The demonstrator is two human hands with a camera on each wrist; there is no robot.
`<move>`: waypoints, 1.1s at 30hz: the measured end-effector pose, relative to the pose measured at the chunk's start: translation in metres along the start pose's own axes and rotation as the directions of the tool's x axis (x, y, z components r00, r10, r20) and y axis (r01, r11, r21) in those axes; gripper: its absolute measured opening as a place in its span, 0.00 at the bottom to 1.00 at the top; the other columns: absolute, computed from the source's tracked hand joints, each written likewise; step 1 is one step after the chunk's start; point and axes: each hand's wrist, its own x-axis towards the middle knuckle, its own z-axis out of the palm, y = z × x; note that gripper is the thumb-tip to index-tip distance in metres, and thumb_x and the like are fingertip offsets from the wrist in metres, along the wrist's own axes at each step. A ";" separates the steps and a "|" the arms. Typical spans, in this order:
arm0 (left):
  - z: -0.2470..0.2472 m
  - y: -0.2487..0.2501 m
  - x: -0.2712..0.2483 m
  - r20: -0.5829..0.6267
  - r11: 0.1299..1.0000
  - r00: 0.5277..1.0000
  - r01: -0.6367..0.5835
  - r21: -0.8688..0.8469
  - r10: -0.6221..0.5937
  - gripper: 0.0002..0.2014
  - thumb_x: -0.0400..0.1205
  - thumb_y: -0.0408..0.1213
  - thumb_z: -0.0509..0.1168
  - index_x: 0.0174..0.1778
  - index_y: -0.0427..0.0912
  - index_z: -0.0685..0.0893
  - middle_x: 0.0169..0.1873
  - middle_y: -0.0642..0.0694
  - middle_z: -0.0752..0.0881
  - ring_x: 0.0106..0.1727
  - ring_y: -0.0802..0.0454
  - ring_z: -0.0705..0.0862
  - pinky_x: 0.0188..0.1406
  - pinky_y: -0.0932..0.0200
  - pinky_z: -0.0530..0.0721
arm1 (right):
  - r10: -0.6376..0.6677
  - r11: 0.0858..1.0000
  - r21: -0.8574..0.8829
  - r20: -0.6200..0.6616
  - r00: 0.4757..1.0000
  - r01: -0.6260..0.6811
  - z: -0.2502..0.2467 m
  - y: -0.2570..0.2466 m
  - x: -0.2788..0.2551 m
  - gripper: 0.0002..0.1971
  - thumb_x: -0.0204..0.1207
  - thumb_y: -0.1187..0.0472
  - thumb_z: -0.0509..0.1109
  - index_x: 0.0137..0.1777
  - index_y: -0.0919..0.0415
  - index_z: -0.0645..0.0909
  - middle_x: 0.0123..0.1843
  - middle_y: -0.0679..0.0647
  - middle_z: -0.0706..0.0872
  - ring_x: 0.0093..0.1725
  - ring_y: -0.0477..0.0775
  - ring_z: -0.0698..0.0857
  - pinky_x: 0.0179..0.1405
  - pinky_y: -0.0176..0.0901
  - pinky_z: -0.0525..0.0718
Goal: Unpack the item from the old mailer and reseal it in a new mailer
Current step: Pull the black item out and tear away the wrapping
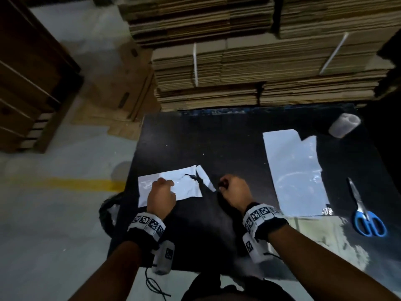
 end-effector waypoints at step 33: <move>-0.018 -0.107 0.024 0.077 0.410 0.986 0.130 -0.903 -0.145 0.09 0.74 0.15 0.63 0.44 0.28 0.83 0.33 0.32 0.86 0.28 0.51 0.88 0.26 0.64 0.82 | -0.128 0.940 -0.278 0.252 0.959 0.198 0.117 -0.118 0.008 0.14 0.72 0.48 0.67 0.52 0.53 0.83 0.53 0.57 0.85 0.52 0.61 0.85 0.46 0.47 0.81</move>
